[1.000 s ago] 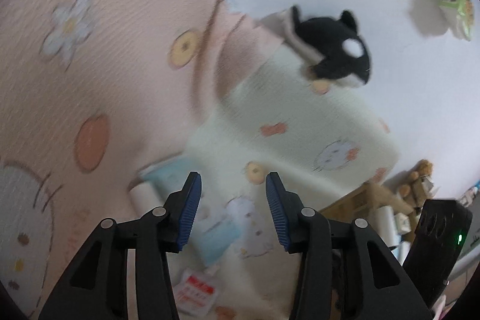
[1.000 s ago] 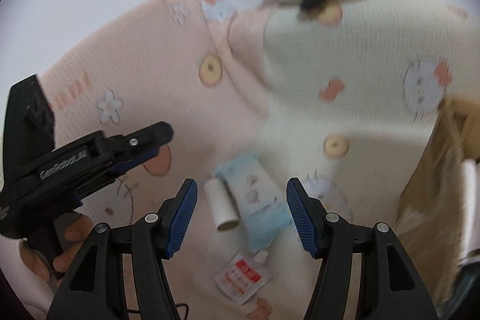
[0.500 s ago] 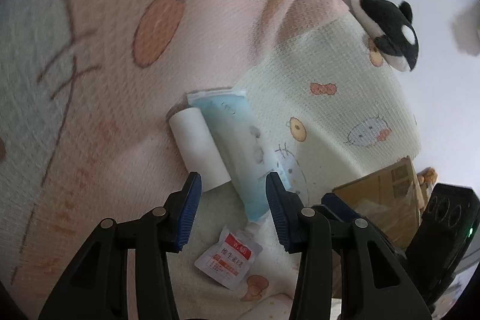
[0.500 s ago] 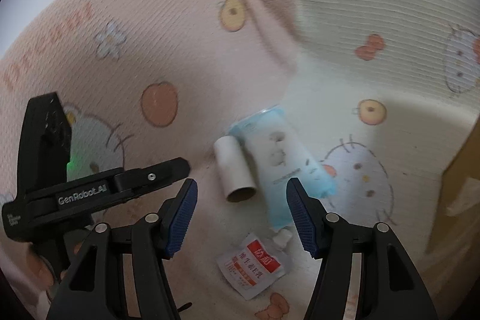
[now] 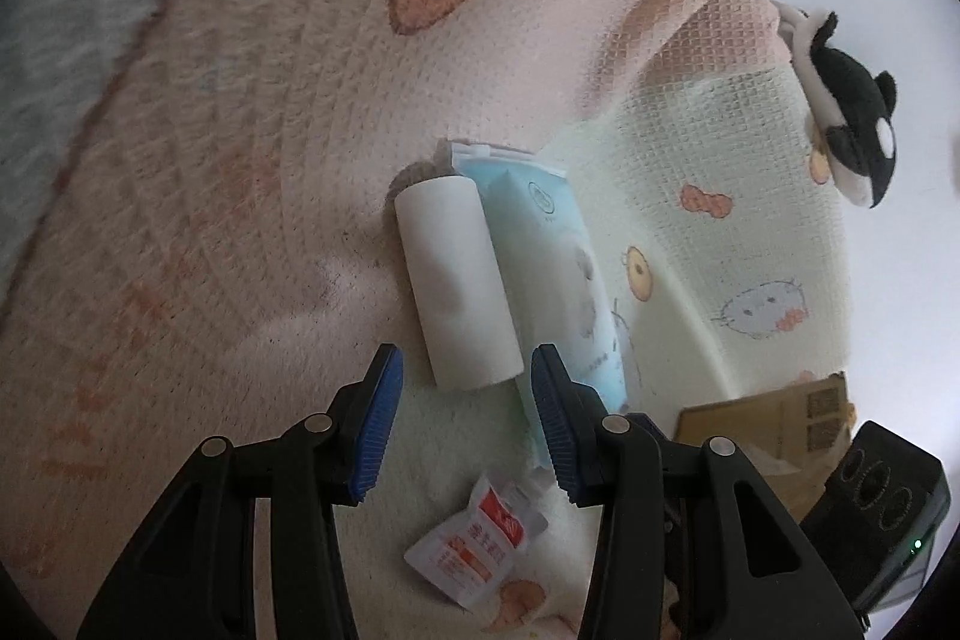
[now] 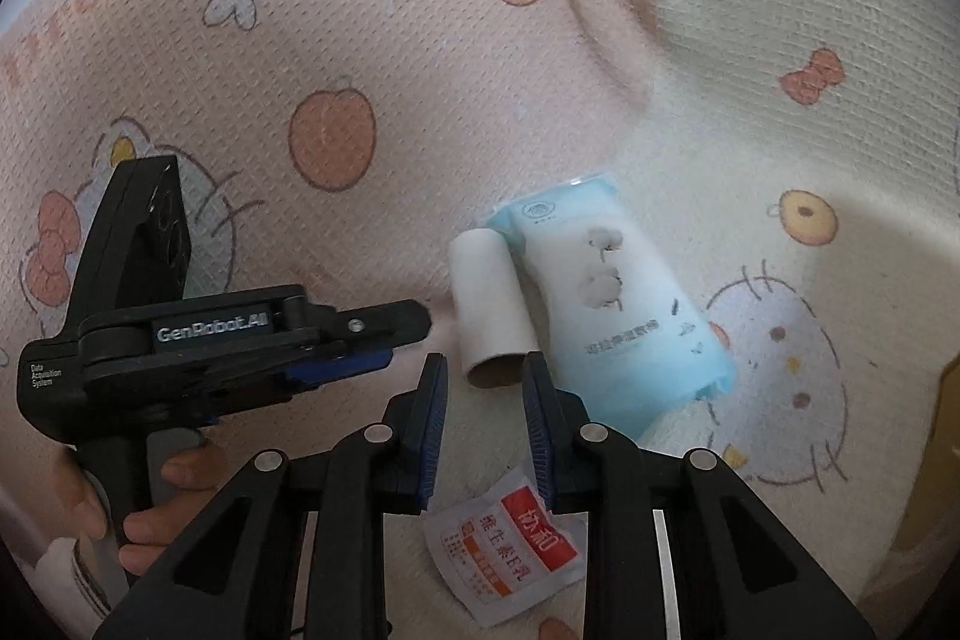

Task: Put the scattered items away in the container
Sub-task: 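Lower the right gripper around the white paper tube and close it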

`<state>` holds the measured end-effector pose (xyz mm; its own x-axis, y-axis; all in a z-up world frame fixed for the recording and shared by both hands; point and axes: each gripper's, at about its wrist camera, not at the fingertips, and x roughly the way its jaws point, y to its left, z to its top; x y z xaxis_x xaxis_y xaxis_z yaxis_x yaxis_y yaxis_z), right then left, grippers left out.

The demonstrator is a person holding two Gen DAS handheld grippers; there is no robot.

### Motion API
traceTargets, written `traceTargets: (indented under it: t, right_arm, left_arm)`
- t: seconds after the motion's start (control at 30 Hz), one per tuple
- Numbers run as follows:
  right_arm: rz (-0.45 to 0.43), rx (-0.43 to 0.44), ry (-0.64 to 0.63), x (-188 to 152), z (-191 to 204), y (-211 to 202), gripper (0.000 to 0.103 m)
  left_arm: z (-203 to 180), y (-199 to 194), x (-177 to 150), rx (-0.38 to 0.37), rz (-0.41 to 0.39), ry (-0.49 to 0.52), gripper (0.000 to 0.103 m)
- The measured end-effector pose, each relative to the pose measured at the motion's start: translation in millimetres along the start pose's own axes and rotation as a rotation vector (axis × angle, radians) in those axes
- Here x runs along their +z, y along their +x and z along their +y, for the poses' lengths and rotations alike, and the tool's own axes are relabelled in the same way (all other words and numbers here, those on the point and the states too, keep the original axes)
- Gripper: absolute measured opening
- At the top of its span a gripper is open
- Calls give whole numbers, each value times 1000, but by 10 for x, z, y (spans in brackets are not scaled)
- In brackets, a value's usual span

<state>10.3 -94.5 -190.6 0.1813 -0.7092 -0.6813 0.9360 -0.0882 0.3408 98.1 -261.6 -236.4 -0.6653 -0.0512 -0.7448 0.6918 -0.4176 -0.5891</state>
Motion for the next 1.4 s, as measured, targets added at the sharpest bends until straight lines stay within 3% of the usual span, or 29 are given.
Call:
traceTargets:
  t: [0.3, 0.57, 0.77, 0.87, 1.17, 1.4]
  right_arm:
    - [0, -5, -60, 89, 0, 177, 22]
    - [18, 31, -18, 91, -115, 307, 22]
    - [30, 29, -23, 39, -119, 281, 22]
    - [41, 37, -10, 17, -124, 287, 22]
    - [115, 37, -12, -136, -79, 376, 22]
    - [173, 39, -24, -160, -17, 446, 28]
  left_arm:
    - [-98, 160, 132, 4, 11, 9, 49]
    - [-21, 317, 204, -19, 57, -24, 49]
    - [-37, 462, 238, 59, 84, -16, 49]
    - [-10, 515, 207, 14, 123, -36, 45]
    - [2, 422, 67, 0, 173, 36, 45]
    - [-122, 390, -8, 39, 192, 111, 44]
